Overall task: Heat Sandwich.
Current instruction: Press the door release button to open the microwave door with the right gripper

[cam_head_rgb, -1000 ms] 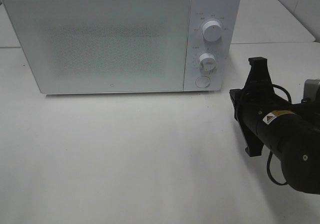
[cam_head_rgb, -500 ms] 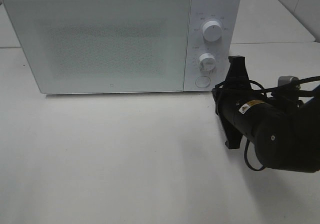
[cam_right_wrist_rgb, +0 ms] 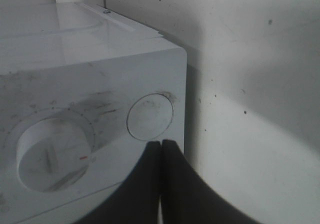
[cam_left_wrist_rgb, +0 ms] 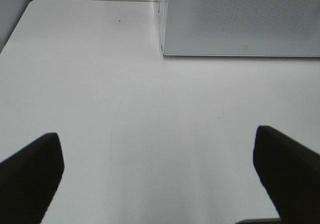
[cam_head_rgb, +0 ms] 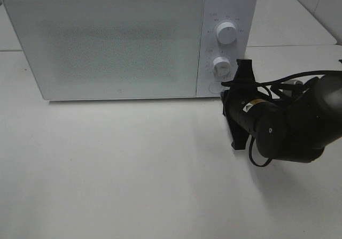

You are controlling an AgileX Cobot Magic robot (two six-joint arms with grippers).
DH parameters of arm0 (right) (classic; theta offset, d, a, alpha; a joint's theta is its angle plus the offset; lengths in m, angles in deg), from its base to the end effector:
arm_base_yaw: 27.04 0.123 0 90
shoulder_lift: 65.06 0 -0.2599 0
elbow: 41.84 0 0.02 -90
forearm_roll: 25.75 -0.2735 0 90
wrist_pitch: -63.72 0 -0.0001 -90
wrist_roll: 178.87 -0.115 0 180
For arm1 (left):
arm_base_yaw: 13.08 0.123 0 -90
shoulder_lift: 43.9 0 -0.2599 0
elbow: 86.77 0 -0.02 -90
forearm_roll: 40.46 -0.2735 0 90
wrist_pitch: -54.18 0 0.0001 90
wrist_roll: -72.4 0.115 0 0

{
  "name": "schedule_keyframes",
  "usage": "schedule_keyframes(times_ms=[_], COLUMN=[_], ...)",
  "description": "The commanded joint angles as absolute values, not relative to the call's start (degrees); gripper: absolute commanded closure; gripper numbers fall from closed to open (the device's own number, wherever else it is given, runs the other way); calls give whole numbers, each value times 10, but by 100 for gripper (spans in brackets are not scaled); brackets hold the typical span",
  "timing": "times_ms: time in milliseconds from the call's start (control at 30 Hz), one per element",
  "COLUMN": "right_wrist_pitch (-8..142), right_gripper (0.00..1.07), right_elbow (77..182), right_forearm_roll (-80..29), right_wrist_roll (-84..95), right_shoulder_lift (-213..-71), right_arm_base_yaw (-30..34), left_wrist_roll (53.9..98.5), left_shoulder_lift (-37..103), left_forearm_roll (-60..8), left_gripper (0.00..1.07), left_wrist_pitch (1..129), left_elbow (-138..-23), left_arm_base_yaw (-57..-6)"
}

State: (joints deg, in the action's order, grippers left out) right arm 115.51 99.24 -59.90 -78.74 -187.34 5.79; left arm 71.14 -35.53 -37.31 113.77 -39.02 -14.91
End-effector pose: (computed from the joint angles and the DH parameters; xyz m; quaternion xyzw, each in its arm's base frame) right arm 0.3128 0.1415 0.0469 0.5695 0.6030 0.4136 0.3754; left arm 0.0621 -0.0074 0.2800 0.0050 0.8464 -0.0418 0.5309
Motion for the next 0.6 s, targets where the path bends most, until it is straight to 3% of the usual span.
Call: schedule_keyframes(times_ms=[33, 600], right_wrist_pitch=[1145, 1112], right_gripper=[107, 107], right_elbow=[1009, 1070], right_forearm_roll=[-578, -542], right_wrist_roll=[-790, -790], right_shoulder_lift=[-1879, -1926], right_arm_base_yaw=[45, 15], left_wrist_roll=[709, 709], left_shoulder_lift=[-367, -367], left_forearm_roll=[-369, -370], left_gripper=[9, 9], left_wrist_pitch=[1133, 1133], left_elbow=[-388, -388], left_arm_base_yaw=[-149, -149])
